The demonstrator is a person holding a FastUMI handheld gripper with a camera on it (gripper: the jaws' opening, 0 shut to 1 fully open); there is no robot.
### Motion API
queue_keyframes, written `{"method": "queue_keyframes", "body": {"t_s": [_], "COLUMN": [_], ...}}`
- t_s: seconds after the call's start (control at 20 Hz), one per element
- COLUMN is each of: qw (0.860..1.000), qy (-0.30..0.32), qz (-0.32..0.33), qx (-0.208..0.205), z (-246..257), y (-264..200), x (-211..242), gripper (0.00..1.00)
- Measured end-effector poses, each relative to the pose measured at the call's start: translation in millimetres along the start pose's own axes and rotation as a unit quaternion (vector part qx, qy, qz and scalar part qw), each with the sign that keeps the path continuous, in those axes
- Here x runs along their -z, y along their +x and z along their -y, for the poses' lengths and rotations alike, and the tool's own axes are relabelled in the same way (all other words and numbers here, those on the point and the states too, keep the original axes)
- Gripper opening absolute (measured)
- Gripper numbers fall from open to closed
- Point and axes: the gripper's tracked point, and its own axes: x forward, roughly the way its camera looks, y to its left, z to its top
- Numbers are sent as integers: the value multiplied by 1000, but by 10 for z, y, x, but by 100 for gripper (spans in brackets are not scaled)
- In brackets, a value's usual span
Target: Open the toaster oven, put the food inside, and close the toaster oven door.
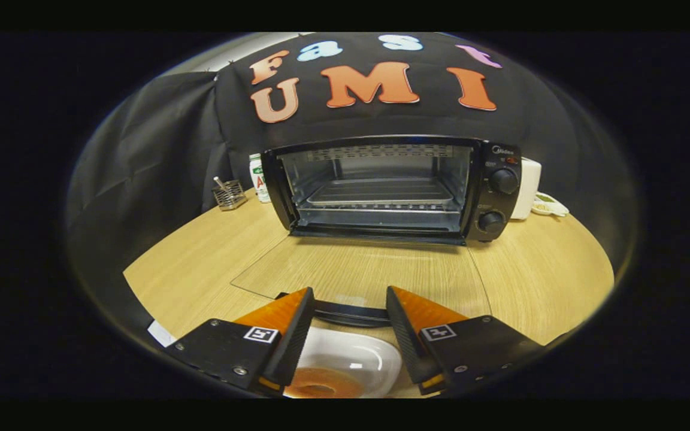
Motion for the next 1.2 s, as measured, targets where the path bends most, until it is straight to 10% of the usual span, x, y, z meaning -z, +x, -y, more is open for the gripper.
{"method": "queue_keyframes", "body": {"t_s": [0.65, 1.2], "qw": [992, 989], "qy": [-96, -107], "qz": [-26, -89], "qx": [-81, -39], "z": [-427, -198], "y": [-1142, -860], "x": [584, 1061], "gripper": [90, 89]}}
